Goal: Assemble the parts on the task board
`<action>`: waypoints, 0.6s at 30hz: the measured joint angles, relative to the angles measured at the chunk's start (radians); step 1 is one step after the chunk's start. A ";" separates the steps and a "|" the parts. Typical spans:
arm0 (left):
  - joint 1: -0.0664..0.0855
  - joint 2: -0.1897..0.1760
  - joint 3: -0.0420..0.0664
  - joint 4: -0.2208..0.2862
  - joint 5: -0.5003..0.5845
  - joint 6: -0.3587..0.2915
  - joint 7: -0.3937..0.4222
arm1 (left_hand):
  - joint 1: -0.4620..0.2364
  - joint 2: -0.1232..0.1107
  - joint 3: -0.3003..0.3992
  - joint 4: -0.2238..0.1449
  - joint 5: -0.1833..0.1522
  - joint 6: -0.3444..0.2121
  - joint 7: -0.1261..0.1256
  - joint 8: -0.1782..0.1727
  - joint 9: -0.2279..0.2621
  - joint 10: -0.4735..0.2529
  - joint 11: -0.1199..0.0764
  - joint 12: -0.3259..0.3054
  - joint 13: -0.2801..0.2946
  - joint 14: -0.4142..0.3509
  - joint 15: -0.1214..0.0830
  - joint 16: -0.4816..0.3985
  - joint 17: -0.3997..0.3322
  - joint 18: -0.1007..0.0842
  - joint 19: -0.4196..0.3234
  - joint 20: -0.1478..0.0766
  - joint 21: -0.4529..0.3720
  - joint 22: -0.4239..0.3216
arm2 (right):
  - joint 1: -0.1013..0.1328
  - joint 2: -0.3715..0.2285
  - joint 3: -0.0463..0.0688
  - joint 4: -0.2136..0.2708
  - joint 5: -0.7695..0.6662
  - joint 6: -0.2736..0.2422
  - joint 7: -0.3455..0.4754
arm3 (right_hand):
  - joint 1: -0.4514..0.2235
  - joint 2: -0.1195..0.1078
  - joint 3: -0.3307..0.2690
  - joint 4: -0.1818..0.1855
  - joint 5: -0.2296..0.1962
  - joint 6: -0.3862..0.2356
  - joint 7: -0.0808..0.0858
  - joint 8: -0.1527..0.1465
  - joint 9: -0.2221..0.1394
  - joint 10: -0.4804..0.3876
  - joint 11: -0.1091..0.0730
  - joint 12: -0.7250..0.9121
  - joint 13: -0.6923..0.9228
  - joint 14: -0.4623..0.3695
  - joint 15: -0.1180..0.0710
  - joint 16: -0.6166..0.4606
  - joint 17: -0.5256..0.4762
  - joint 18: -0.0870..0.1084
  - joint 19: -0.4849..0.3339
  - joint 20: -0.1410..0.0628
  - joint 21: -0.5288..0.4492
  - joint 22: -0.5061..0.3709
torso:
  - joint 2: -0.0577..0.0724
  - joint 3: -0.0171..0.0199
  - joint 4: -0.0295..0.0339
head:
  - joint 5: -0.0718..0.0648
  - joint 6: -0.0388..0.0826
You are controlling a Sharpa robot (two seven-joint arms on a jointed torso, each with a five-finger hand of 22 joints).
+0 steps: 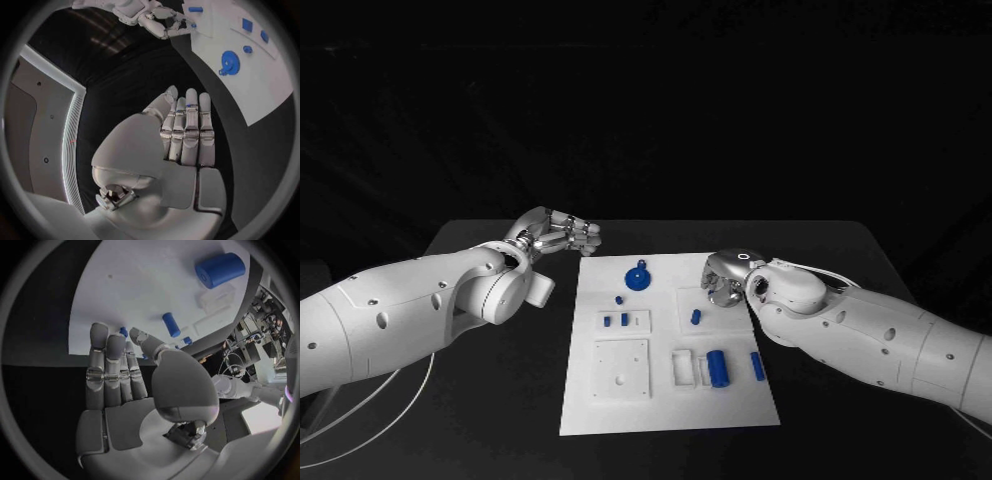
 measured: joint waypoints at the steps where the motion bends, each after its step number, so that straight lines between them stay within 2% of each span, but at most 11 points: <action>1: 0.000 0.000 0.000 0.000 0.000 0.000 0.000 | 0.000 0.000 0.000 0.000 0.000 0.000 0.000 0.000 0.000 0.000 0.000 0.000 0.000 0.000 0.000 0.000 0.000 0.000 0.001 0.001 0.000 0.000 | -0.001 0.000 -0.001 -0.001 -0.001 0.000 -0.001 | 0.000 0.000 0.001 0.001 -0.001 0.000 0.000 0.000 0.000 0.000 0.000 0.000 0.000 0.000 0.000 0.000 0.000 0.000 0.000 0.000 0.000 0.000 | 0.000 0.0000 -0.0001 | 0.000 -0.001; 3: 0.000 0.000 0.000 0.000 0.003 0.000 0.000 | 0.000 0.000 0.000 0.000 0.000 0.000 0.000 0.000 0.000 0.000 0.000 0.000 0.000 0.000 0.000 0.000 0.001 0.000 0.002 0.002 0.000 0.000 | -0.009 0.001 -0.005 -0.006 -0.005 -0.005 -0.004 | 0.000 0.000 0.012 0.003 -0.003 0.001 0.001 0.000 0.000 0.000 0.000 -0.001 0.000 0.000 0.000 0.004 0.000 0.000 0.000 0.000 0.000 0.001 | 0.000 0.0000 -0.0007 | 0.000 -0.002; 11: 0.000 0.000 0.000 -0.002 0.011 0.003 0.000 | -0.004 0.004 0.000 0.000 0.000 0.000 0.000 0.000 0.000 0.000 0.000 0.000 0.000 0.000 0.000 0.000 0.002 0.000 0.002 0.002 0.000 0.000 | -0.013 0.003 -0.005 -0.010 -0.017 -0.024 -0.016 | 0.005 -0.005 0.053 0.007 -0.021 0.006 0.005 0.000 0.000 0.011 0.000 -0.001 0.005 0.000 0.000 0.004 0.000 0.000 0.000 0.000 0.007 0.010 | 0.000 -0.0004 -0.0012 | 0.001 -0.004; 18: 0.000 0.000 0.000 -0.004 0.014 0.007 -0.001 | -0.004 0.004 0.000 0.000 0.000 0.000 0.000 0.000 0.000 0.000 0.000 0.000 0.000 0.000 0.000 0.000 0.003 0.000 0.002 0.002 0.000 0.000 | -0.014 0.001 -0.006 -0.011 -0.024 -0.036 -0.027 | 0.009 -0.009 0.071 0.010 -0.029 0.014 0.000 0.000 0.000 0.020 -0.002 -0.001 0.005 0.001 -0.001 0.006 0.000 0.000 0.000 0.000 0.012 0.018 | 0.000 -0.0005 -0.0013 | 0.000 -0.004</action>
